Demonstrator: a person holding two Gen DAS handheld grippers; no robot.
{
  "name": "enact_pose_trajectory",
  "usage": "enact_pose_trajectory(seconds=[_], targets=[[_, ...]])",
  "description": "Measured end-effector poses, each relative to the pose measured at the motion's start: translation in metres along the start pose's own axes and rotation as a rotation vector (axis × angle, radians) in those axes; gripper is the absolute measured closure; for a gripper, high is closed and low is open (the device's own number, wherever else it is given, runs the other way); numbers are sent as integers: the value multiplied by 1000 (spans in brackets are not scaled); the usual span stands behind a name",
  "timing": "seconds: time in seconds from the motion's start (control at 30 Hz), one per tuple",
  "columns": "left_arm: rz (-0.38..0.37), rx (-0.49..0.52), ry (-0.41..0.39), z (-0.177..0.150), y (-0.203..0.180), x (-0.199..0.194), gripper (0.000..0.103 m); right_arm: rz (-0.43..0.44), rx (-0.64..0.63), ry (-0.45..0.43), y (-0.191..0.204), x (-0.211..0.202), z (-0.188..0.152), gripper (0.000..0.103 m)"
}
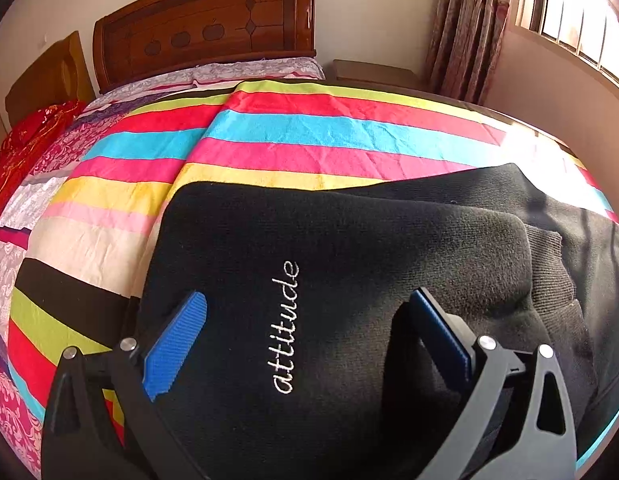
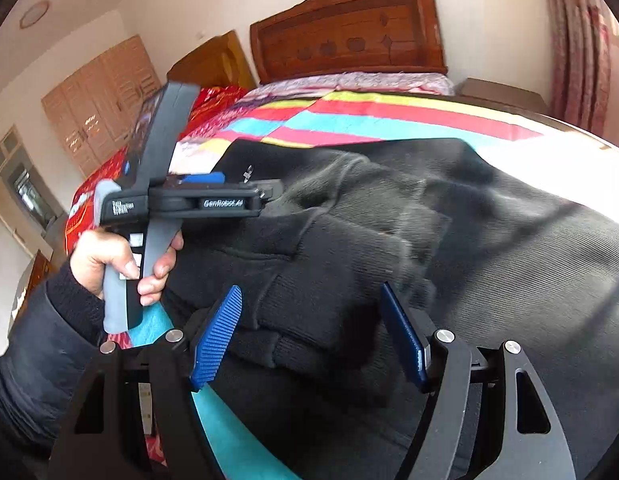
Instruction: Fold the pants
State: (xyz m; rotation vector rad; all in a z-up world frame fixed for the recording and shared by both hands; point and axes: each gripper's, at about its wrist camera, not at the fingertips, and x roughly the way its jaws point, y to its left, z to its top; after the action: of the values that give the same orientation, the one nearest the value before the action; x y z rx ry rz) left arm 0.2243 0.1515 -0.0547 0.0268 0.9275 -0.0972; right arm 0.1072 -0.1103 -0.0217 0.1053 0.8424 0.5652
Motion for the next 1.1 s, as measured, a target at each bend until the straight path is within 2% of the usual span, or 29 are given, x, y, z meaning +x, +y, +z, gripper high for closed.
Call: enact_pose_trajectory(seconds=[0.1, 0.27, 0.33, 0.4, 0.47, 0.57, 0.67, 0.73, 0.87, 0.9, 0.97, 1.07, 1.1], targets=[[5, 0, -1, 0, -1, 0, 2, -88, 153, -137, -46, -63, -10, 20], [17, 3, -2, 0, -4, -2, 2, -172, 548, -329, -144, -173, -72, 18], [23, 2, -3, 0, -5, -2, 2, -197, 671, -371, -173, -201, -103, 18], [31, 5, -2, 0, -6, -1, 2, -233, 737, -369, -193, -215, -128, 18], [35, 5, 3, 1, -7, -1, 1, -266, 778, -317, -209, -213, -144, 18], [41, 5, 4, 0, -8, -1, 1, -212, 797, -240, -227, -192, -149, 18], [44, 6, 6, 0, -8, 0, 1, -186, 754, -161, -234, -167, -143, 17], [43, 5, 5, 1, -8, 0, 1, -216, 707, -135, -230, -159, -132, 16], [40, 4, 6, 1, -7, 0, 1, -166, 701, -142, -233, -149, -127, 14], [41, 4, 6, 1, -8, 0, 1, -138, 704, -156, -237, -148, -127, 16], [40, 3, 6, 1, -7, 0, 1, -128, 738, -186, -244, -150, -129, 25], [53, 16, 2, 2, -10, -3, 1, -118, 708, -161, -245, -149, -128, 36], [76, 21, -5, 2, -14, -7, 2, -132, 690, -152, -244, -149, -128, 46]])
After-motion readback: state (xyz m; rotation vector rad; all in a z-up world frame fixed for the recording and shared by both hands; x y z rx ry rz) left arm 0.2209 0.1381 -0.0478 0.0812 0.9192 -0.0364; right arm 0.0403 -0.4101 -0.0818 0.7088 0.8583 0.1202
